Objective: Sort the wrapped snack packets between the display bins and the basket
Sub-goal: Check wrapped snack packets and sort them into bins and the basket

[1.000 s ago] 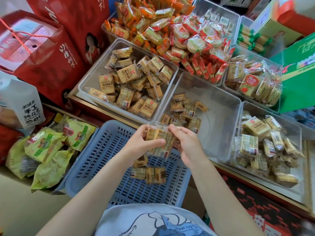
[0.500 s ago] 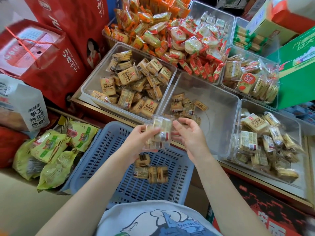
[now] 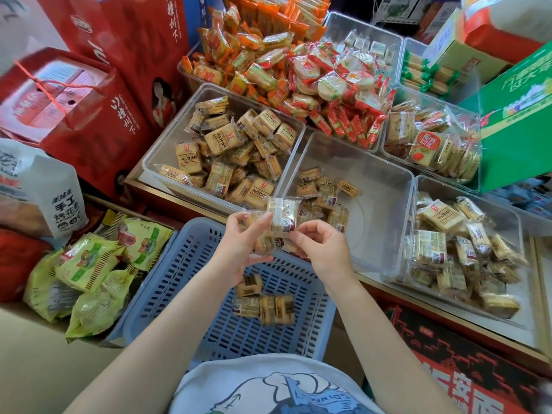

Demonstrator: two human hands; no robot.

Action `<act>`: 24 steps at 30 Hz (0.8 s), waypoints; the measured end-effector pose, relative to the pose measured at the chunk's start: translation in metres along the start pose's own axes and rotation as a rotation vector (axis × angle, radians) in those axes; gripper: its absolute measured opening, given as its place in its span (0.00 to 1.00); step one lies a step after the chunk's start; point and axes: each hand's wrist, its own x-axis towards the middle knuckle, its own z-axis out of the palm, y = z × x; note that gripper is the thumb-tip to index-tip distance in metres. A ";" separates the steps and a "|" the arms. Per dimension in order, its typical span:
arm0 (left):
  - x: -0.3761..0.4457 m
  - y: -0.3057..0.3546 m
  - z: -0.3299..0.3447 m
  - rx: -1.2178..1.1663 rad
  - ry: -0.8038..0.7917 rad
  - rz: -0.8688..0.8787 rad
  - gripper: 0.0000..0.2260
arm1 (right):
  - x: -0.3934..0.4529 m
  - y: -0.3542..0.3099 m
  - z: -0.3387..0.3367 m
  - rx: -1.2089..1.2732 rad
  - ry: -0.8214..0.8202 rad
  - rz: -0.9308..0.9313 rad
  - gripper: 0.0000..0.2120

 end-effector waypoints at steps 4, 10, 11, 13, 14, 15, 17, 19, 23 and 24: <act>0.000 -0.001 -0.004 0.036 0.042 0.051 0.32 | 0.000 0.001 0.001 -0.018 0.019 -0.014 0.02; 0.003 -0.005 -0.014 0.094 0.105 0.163 0.23 | 0.004 0.003 -0.003 -0.145 0.092 -0.050 0.07; 0.003 -0.006 -0.015 0.113 0.093 0.179 0.23 | 0.005 0.004 -0.005 -0.150 0.088 -0.056 0.06; 0.003 -0.007 -0.015 0.152 0.042 0.199 0.29 | 0.006 0.005 -0.006 -0.100 0.045 -0.010 0.07; 0.002 -0.007 -0.015 0.179 0.008 0.206 0.33 | 0.006 0.004 -0.006 -0.070 0.028 0.029 0.07; 0.002 -0.008 -0.015 0.202 -0.028 0.214 0.36 | 0.007 0.003 -0.006 -0.040 0.019 0.062 0.08; 0.001 -0.009 -0.014 0.254 -0.091 0.227 0.39 | 0.007 0.000 -0.005 0.028 0.006 0.114 0.10; 0.000 -0.010 -0.012 0.291 -0.153 0.229 0.39 | 0.008 -0.003 -0.003 0.074 -0.015 0.141 0.10; -0.002 -0.011 -0.009 0.258 -0.187 0.238 0.38 | 0.007 -0.004 -0.001 0.093 -0.037 0.142 0.06; -0.002 -0.011 -0.010 0.248 -0.193 0.239 0.37 | 0.007 -0.004 -0.002 0.125 -0.056 0.125 0.05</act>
